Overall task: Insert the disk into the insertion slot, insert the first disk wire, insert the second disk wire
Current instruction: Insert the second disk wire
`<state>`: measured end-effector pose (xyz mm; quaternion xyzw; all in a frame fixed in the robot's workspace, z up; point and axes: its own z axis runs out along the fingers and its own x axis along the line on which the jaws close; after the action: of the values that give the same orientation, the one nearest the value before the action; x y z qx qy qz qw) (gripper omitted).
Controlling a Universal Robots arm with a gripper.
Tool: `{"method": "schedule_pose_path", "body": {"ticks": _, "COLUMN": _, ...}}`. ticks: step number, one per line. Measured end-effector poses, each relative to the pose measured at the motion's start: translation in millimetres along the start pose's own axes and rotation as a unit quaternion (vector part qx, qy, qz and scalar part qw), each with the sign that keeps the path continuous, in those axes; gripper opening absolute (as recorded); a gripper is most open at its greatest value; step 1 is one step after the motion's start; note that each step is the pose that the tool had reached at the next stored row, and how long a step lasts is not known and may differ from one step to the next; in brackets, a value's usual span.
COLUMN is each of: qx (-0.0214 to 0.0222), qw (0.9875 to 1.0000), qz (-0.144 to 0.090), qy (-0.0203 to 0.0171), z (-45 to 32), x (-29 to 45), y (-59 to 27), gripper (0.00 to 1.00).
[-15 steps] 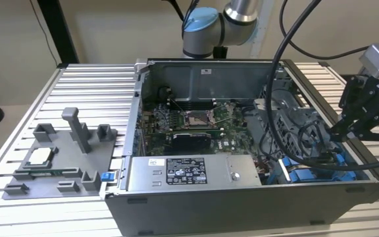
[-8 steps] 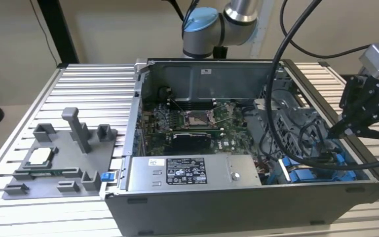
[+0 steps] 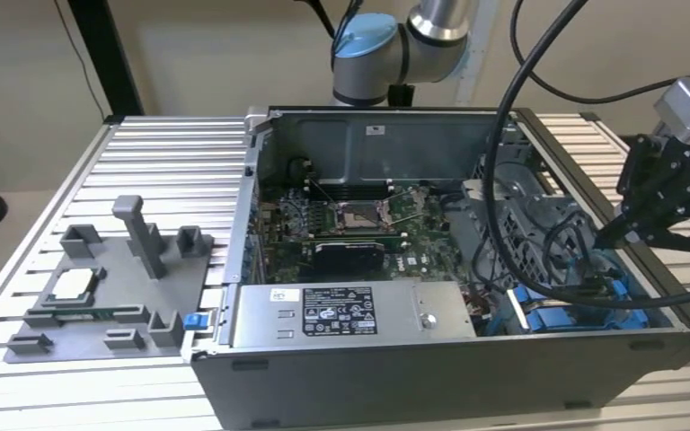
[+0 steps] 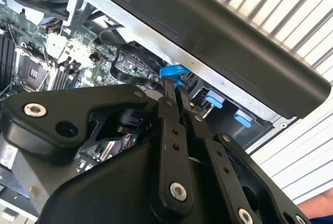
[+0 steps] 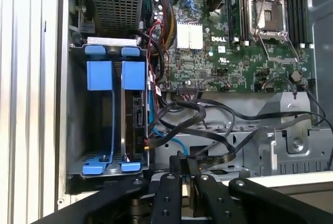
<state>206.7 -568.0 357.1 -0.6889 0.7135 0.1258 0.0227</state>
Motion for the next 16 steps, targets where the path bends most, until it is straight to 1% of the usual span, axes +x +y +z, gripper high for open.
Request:
{"method": "schedule_pose_path", "body": {"ticks": 2, "qx": -0.0001, "qw": 1.0, "qz": 0.0, "qy": -0.002, "z": -0.1, "x": 0.0, "y": 0.0, "gripper": 0.0}}
{"method": "schedule_pose_path", "body": {"ticks": 4, "qx": -0.0002, "qw": 1.0, "qz": 0.0, "qy": -0.0033, "z": 0.1, "x": 0.0, "y": 0.0, "gripper": 0.0}}
{"method": "schedule_pose_path", "body": {"ticks": 8, "qx": -0.0002, "qw": 1.0, "qz": -0.001, "qy": -0.0044, "z": 0.1, "x": 0.0, "y": 0.0, "gripper": 0.0}}
{"method": "schedule_pose_path", "body": {"ticks": 16, "qx": -0.0003, "qw": 1.0, "qz": -0.001, "qy": -0.0047, "z": 0.1, "x": 0.0, "y": 0.0, "gripper": 0.0}}
